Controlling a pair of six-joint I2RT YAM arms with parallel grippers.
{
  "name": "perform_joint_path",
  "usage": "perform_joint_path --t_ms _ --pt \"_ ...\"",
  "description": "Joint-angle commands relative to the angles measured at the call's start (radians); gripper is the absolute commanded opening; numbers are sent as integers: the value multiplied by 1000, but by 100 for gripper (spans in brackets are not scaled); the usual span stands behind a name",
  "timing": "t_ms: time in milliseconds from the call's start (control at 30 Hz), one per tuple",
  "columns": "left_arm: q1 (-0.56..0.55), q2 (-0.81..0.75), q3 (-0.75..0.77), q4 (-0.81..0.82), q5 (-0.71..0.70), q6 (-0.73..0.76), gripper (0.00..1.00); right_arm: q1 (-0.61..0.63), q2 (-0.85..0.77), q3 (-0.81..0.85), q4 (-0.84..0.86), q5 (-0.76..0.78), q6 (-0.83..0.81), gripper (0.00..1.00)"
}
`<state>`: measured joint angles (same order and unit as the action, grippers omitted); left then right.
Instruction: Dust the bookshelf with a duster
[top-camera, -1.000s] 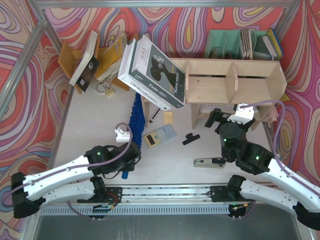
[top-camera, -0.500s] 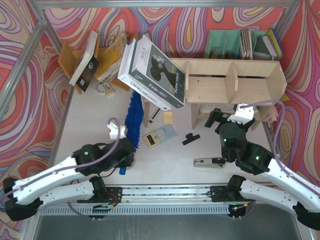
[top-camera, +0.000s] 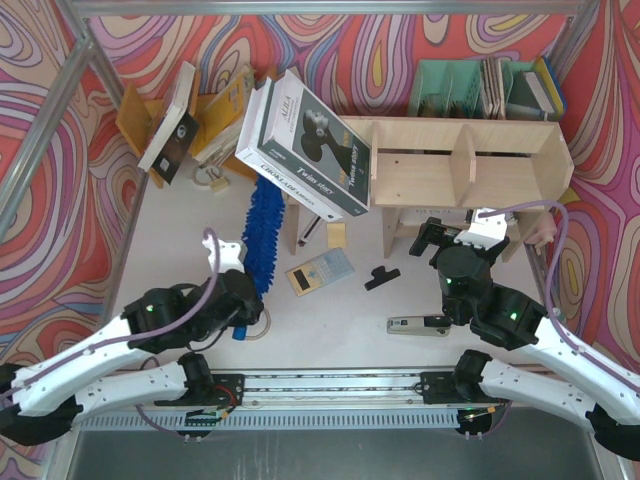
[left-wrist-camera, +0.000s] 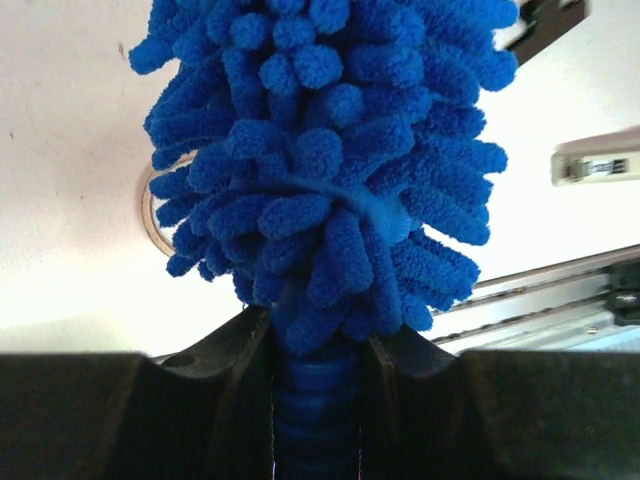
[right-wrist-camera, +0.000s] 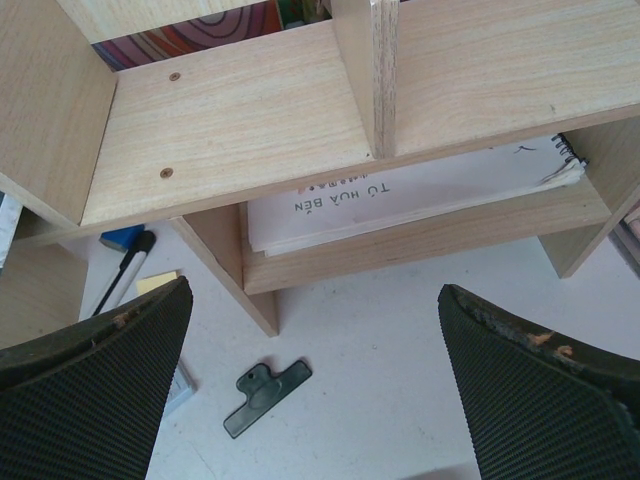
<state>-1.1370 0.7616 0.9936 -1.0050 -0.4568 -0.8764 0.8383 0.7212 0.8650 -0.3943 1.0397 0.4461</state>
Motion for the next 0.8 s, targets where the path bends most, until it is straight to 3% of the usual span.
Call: perform_joint_path --t_ms 0,167,300,767 --pt "-1 33 -115 96 53 -25 0 1 -10 -5 10 26 11 99" --pt "-1 78 -221 160 81 -64 0 0 -10 -8 10 26 11 99" --pt "-1 100 -196 133 52 -48 0 0 -6 -8 12 26 10 99" --pt "0 42 220 -185 -200 97 0 1 -13 -7 13 29 9 99"
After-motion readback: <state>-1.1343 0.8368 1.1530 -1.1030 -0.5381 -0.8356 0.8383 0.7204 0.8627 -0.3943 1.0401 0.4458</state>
